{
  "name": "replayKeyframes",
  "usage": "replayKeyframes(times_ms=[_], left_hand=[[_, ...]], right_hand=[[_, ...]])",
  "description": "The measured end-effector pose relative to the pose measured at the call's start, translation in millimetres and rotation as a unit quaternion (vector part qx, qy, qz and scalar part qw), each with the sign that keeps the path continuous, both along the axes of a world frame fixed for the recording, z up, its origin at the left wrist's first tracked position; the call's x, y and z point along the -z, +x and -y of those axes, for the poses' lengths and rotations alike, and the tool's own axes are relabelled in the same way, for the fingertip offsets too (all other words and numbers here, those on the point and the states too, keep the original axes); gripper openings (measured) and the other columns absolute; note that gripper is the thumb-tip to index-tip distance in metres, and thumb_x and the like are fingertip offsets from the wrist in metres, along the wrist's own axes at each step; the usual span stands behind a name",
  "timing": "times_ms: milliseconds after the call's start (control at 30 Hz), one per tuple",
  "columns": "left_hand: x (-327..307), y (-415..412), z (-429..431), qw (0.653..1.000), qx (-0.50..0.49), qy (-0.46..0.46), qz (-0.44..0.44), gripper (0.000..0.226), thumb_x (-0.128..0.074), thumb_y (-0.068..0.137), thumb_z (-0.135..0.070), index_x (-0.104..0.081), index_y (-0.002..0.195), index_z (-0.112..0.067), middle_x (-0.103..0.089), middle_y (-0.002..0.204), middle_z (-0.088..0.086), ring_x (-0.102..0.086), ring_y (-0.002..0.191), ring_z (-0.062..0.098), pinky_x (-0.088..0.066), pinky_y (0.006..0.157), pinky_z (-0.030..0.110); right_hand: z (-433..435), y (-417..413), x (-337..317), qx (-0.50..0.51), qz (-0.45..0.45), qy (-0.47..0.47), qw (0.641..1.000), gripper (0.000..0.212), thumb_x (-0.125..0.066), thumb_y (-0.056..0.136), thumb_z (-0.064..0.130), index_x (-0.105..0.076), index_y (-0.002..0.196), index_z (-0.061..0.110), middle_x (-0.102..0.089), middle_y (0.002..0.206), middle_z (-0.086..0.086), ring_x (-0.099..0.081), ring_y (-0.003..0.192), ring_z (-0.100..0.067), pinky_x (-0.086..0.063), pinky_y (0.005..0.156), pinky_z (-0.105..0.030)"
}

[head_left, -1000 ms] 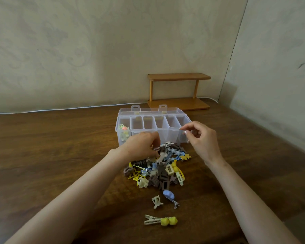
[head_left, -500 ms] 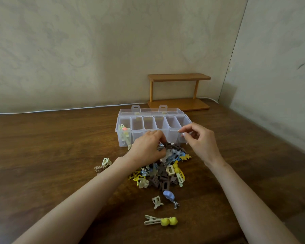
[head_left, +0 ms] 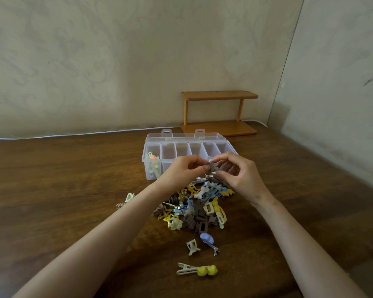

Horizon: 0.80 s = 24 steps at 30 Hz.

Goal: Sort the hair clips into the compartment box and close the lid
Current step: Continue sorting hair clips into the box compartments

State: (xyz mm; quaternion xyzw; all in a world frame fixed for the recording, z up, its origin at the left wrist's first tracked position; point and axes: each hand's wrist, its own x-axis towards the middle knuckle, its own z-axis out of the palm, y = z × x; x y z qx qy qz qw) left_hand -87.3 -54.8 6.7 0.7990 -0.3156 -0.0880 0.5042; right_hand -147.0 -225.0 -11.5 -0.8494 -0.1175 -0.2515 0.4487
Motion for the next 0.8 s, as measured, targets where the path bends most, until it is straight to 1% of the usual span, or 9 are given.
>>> replayKeyframes(times_ms=[100,167,267,333,433,533,633,700,800], left_hand=[[1,0,-1,1.0,-0.006,0.004,0.02,0.02,-0.054,0.092,-0.025,-0.063,0.104,-0.013,-0.069,0.094,0.001,-0.064,0.086,0.009,-0.051,0.077,0.021],[3,0,-1,0.999,-0.002,0.03,0.045,0.019,-0.053,0.092,-0.023,-0.062,0.105,-0.013,-0.068,0.094,-0.001,-0.063,0.087,0.008,-0.051,0.077,0.02],[7,0,-2,0.995,0.001,0.07,0.076,0.018,-0.054,0.091,-0.022,-0.062,0.105,-0.014,-0.067,0.096,0.0,-0.063,0.086,0.007,-0.051,0.073,0.015],[8,1,-1,0.992,-0.005,0.084,0.092,0.018,-0.055,0.091,-0.021,-0.062,0.106,-0.013,-0.067,0.096,-0.001,-0.061,0.082,0.004,-0.049,0.069,0.012],[9,2,-2,0.989,-0.013,0.095,0.109,0.019,-0.054,0.092,-0.02,-0.062,0.106,-0.012,-0.067,0.098,0.001,-0.061,0.083,0.006,-0.047,0.07,0.012],[9,4,-3,0.986,-0.028,0.102,0.13,0.018,-0.052,0.092,-0.018,-0.062,0.106,-0.013,-0.068,0.099,0.0,-0.061,0.087,0.007,-0.046,0.072,0.012],[10,8,-5,0.984,-0.036,0.103,0.141,0.019,-0.049,0.093,-0.014,-0.061,0.108,-0.012,-0.068,0.1,-0.001,-0.061,0.087,0.005,-0.046,0.07,0.01],[10,9,-6,0.984,-0.032,0.105,0.143,0.019,-0.05,0.093,-0.013,-0.061,0.108,-0.012,-0.068,0.101,0.0,-0.06,0.086,0.004,-0.045,0.068,0.008],[9,9,-7,0.982,-0.019,0.113,0.151,0.018,-0.054,0.091,-0.013,-0.062,0.107,-0.012,-0.067,0.103,0.001,-0.06,0.092,0.006,-0.044,0.073,0.008]], right_hand=[[1,2,2,0.068,0.047,-0.015,0.996,0.023,-0.069,0.081,0.005,-0.066,0.098,0.02,-0.064,0.095,0.008,-0.059,0.088,-0.001,-0.048,0.073,-0.013],[5,4,2,0.144,0.085,-0.005,0.986,0.023,-0.067,0.082,0.006,-0.066,0.103,0.016,-0.064,0.096,0.004,-0.058,0.085,0.0,-0.047,0.072,-0.012],[15,9,6,0.247,0.125,-0.031,0.96,0.027,-0.066,0.084,0.01,-0.066,0.11,0.016,-0.063,0.099,0.001,-0.057,0.085,-0.008,-0.048,0.074,-0.022],[21,15,7,0.284,0.129,-0.058,0.948,0.03,-0.065,0.084,0.009,-0.066,0.113,0.018,-0.063,0.099,0.001,-0.057,0.086,-0.014,-0.045,0.071,-0.021],[24,24,8,0.31,0.114,-0.089,0.94,0.036,-0.064,0.085,0.006,-0.064,0.118,0.019,-0.064,0.099,0.001,-0.052,0.084,-0.011,-0.04,0.07,-0.015],[24,27,7,0.314,0.104,-0.091,0.939,0.041,-0.064,0.085,0.005,-0.06,0.123,0.019,-0.065,0.098,0.003,-0.051,0.081,-0.008,-0.045,0.076,-0.023],[25,24,7,0.311,0.117,-0.084,0.939,0.034,-0.062,0.085,0.005,-0.064,0.116,0.017,-0.064,0.094,0.002,-0.053,0.077,-0.011,-0.041,0.068,-0.017],[24,21,7,0.303,0.121,-0.073,0.942,0.027,-0.061,0.086,0.005,-0.065,0.111,0.016,-0.064,0.093,0.001,-0.054,0.075,-0.011,-0.043,0.065,-0.017],[21,17,8,0.292,0.119,-0.064,0.947,0.022,-0.061,0.087,0.007,-0.066,0.106,0.016,-0.062,0.095,0.002,-0.053,0.075,-0.005,-0.045,0.065,-0.015]])
